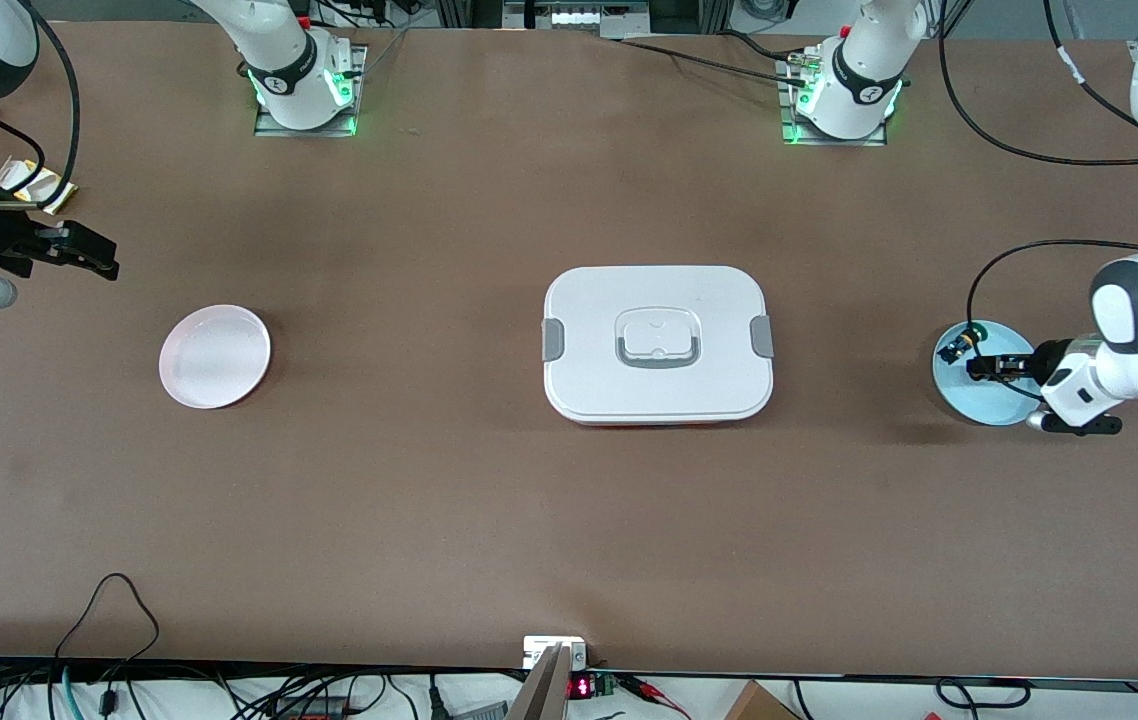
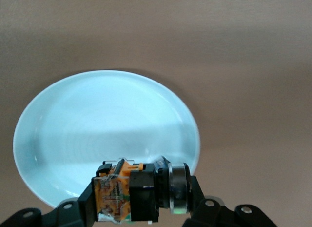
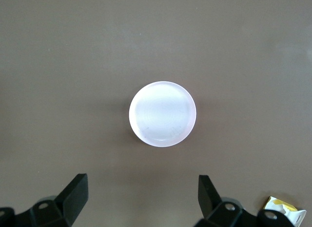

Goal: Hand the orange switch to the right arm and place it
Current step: 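Close the left gripper on the orange switch and lift it, then carry the orange switch with the left gripper over the white box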

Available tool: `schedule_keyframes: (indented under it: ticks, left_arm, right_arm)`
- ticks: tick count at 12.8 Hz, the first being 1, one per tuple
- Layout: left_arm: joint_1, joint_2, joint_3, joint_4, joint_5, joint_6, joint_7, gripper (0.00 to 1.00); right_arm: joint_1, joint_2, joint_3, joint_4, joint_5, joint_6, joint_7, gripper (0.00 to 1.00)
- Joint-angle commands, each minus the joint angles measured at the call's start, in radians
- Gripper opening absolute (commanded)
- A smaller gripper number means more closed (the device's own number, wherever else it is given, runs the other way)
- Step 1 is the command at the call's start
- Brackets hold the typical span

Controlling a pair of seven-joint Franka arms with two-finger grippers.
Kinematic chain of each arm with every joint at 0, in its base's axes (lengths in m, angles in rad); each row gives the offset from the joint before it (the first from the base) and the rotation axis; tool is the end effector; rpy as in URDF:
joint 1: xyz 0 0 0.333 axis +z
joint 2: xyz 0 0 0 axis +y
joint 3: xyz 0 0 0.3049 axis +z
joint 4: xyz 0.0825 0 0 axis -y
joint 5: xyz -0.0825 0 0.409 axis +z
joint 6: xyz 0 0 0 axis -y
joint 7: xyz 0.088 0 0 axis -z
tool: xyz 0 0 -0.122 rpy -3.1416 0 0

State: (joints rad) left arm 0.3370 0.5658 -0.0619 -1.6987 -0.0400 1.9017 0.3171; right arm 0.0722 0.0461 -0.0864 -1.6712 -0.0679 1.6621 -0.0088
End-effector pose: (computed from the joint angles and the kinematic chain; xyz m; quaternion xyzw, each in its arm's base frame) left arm 0.6159 0.1722 0.2036 0.9830 -0.0091 -0.1620 0.0856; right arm 0.5941 -0.0153 0.5294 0.9990 0.0013 -0.0279 0.0354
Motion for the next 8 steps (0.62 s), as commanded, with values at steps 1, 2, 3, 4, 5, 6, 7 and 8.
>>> schedule_keyframes:
  ticks: [1,2,3,4,5,6,7,8]
  left_arm:
    - [-0.003,0.0,-0.041,0.105,-0.04,-0.145,0.017,0.15]
    - [-0.003,-0.004,-0.053,0.128,-0.055,-0.191,0.013,0.14]
    - [-0.003,-0.004,-0.08,0.172,-0.064,-0.261,0.014,0.13]
    - [-0.004,-0.006,-0.113,0.216,-0.072,-0.338,0.002,0.13]
    - [0.005,-0.006,-0.131,0.25,-0.101,-0.398,-0.004,0.14]
    - [-0.001,-0.007,-0.148,0.275,-0.133,-0.436,-0.004,0.14]
    - [-0.009,-0.009,-0.17,0.306,-0.135,-0.478,-0.004,0.15]
    - [-0.012,-0.01,-0.206,0.316,-0.143,-0.516,-0.006,0.14]
  right_arm:
    - [-0.025,-0.008,-0.006,-0.004,0.016,0.01,-0.075,1.0]
    - [-0.038,-0.008,-0.007,-0.005,0.057,0.011,-0.076,1.0]
    - [-0.061,-0.009,-0.012,-0.005,0.107,0.013,-0.072,1.0]
    - [-0.074,-0.009,-0.012,-0.004,0.121,0.018,-0.071,1.0]
    - [-0.074,-0.008,-0.012,0.002,0.12,0.019,-0.071,1.0]
    - [-0.071,-0.006,-0.01,0.007,0.109,0.019,-0.071,1.0]
    - [-0.069,-0.008,-0.01,0.007,0.106,0.016,-0.074,1.0]
    - [-0.069,-0.008,-0.01,0.007,0.103,0.012,-0.079,1.0]
